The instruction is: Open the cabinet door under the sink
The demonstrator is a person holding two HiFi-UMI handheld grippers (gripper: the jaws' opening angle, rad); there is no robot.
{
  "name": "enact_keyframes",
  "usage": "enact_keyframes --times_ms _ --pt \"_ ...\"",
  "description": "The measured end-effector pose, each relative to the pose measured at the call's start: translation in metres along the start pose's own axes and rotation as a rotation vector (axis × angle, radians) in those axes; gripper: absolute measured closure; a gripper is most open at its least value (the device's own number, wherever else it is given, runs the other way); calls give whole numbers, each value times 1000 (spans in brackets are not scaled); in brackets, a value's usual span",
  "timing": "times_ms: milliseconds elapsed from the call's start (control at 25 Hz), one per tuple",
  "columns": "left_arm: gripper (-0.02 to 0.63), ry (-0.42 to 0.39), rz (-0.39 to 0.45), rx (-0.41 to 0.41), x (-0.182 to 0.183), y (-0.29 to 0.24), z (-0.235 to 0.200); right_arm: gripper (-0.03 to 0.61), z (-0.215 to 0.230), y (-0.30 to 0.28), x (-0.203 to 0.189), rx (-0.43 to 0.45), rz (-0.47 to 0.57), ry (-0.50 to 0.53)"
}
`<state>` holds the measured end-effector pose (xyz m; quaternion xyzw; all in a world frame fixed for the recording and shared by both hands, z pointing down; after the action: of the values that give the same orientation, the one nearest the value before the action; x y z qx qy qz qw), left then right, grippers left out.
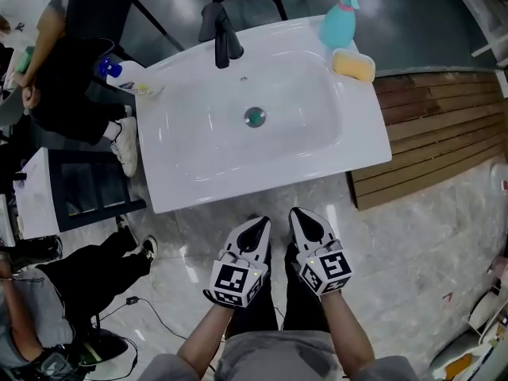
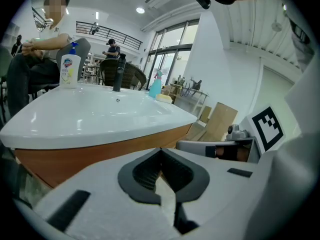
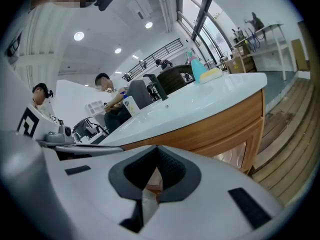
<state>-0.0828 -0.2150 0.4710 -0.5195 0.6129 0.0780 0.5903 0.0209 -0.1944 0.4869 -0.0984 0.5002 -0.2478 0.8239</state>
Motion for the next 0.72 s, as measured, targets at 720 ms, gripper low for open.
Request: enact_keyframes --times_ms 720 --pt "606 -22 -16 3 -77 -61 -42 566 51 -54 -86 -26 -59 -69"
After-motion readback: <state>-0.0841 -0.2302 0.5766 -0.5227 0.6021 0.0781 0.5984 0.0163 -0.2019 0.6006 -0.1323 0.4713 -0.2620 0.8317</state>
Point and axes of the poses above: the fingertips, and each gripper's own axes: y backward along the fingers, z to its right, x out of its top, the point moved 4 cm from there along y, backward along the fingers
